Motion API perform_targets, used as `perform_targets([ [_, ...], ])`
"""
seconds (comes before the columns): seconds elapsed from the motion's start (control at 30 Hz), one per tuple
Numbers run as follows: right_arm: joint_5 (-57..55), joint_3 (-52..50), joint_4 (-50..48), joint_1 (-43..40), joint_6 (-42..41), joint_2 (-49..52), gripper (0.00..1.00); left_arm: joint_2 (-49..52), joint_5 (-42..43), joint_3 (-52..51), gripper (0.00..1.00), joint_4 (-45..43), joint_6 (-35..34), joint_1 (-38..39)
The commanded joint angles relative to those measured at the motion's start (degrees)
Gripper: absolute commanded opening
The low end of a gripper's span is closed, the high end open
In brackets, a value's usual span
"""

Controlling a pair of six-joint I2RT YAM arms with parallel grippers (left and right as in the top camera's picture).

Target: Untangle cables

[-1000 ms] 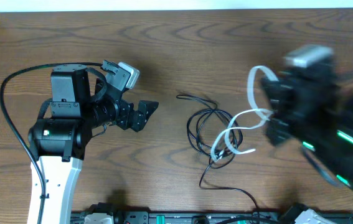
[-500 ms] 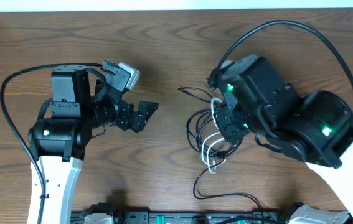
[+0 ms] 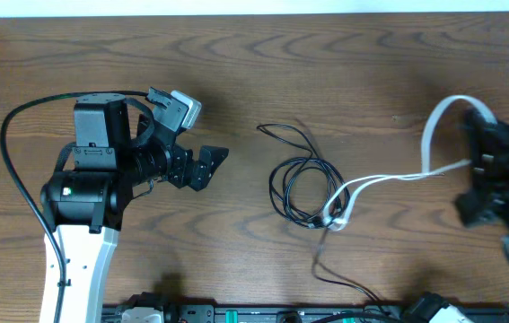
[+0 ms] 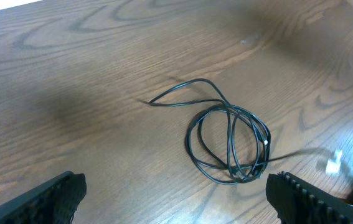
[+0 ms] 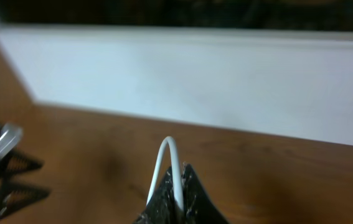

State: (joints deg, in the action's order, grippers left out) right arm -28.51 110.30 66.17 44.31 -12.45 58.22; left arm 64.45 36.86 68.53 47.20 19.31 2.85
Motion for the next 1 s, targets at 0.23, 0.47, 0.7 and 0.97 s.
perform_targets([
  [0.23,-17.66,0.33,1.84,-0.09,-5.11,-6.78,0.01,-0.48,-0.48,-0.13,0.98,0.04,0.31,0.09],
  [0.47,-17.64,0.22,3.87,-0.09,-7.28,-6.25,0.01,-0.33,5.88,-0.13,0.98,1.44,1.36,0.13],
  [0.7,-15.85,0.22,3.91,-0.07,-7.74,-6.12,0.01,5.18,18.97,-0.17,0.98,13.03,17.66,5.49],
  [0.97,-15.43,0.2,6.08,-0.07,-8.35,-6.08,0.01,19.28,15.98,-0.17,0.98,18.01,28.09,18.86],
])
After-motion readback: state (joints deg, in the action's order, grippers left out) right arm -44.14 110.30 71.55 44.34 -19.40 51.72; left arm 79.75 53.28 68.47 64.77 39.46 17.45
